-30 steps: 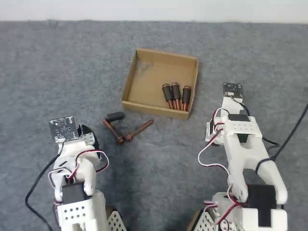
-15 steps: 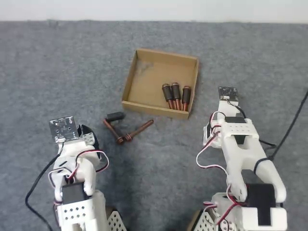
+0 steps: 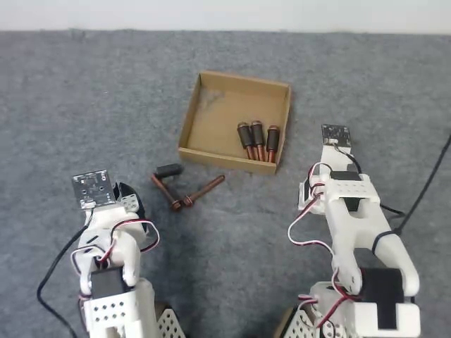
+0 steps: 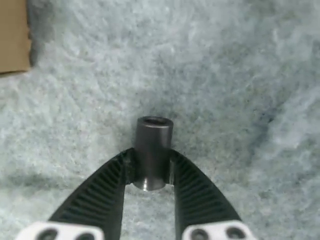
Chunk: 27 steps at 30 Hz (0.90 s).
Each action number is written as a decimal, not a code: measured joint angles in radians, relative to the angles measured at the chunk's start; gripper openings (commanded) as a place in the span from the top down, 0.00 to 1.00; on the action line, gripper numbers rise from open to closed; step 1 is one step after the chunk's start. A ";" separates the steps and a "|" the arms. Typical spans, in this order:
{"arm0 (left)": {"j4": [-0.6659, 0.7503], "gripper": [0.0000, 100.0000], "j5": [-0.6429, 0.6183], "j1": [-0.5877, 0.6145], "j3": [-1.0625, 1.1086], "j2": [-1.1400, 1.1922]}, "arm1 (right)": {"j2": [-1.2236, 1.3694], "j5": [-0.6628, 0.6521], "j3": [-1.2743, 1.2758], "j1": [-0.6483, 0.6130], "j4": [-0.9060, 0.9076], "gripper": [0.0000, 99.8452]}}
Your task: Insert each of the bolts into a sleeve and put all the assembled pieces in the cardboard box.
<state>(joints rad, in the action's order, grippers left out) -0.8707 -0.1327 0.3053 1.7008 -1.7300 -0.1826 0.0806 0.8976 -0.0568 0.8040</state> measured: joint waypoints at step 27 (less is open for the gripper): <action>0.000 0.98 0.000 0.000 0.000 0.000 | -0.437 0.000 0.331 0.080 -0.048 0.99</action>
<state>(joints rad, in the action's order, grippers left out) -0.8707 -0.1327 0.3053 1.7008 -1.7300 -0.6199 0.0806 1.2290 0.0230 0.7564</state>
